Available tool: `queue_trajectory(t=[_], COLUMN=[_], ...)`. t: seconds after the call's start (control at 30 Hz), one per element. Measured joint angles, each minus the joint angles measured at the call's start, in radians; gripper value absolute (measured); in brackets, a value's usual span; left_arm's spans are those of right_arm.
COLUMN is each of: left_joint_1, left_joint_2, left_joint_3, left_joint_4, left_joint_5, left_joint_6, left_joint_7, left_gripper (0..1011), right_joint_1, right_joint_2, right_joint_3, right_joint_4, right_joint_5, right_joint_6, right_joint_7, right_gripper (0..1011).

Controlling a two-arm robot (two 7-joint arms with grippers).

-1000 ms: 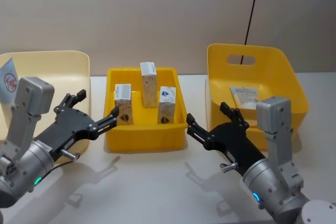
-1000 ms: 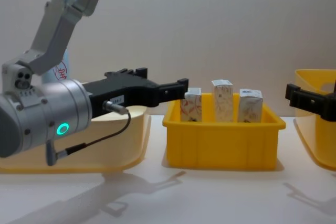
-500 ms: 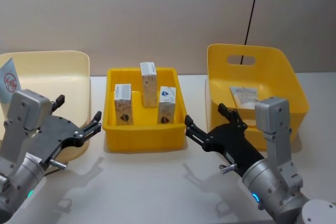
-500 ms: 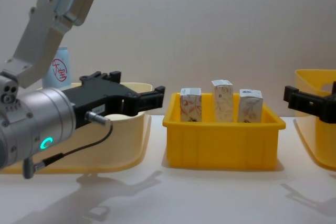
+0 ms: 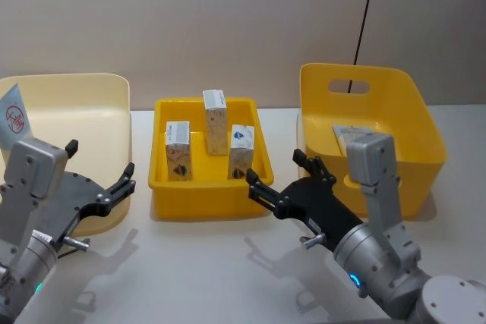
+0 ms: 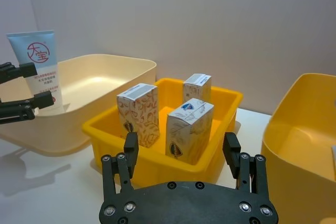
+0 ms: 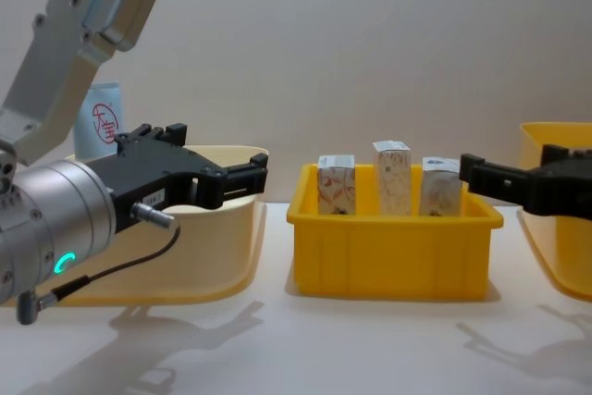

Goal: Bimanual collaborative sorting of washing and personal care products

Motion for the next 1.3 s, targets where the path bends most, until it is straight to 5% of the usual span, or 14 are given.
queue_trajectory(t=[0.7, 1.3], left_joint_1=[0.000, 0.000], left_joint_2=[0.000, 0.000], left_joint_3=[0.000, 0.000], left_joint_4=[0.000, 0.000], left_joint_5=[0.001, 0.000], left_joint_6=[0.000, -0.001], left_joint_7=[0.001, 0.000], left_gripper=[1003, 1003], right_joint_1=[0.092, 0.182], right_joint_2=[-0.107, -0.189], right_joint_3=[-0.038, -0.058], right_joint_4=[0.074, 0.182], right_joint_5=[-0.037, -0.067], right_joint_6=[0.128, 0.179], right_joint_7=[-0.068, -0.109], right_gripper=[1001, 1001])
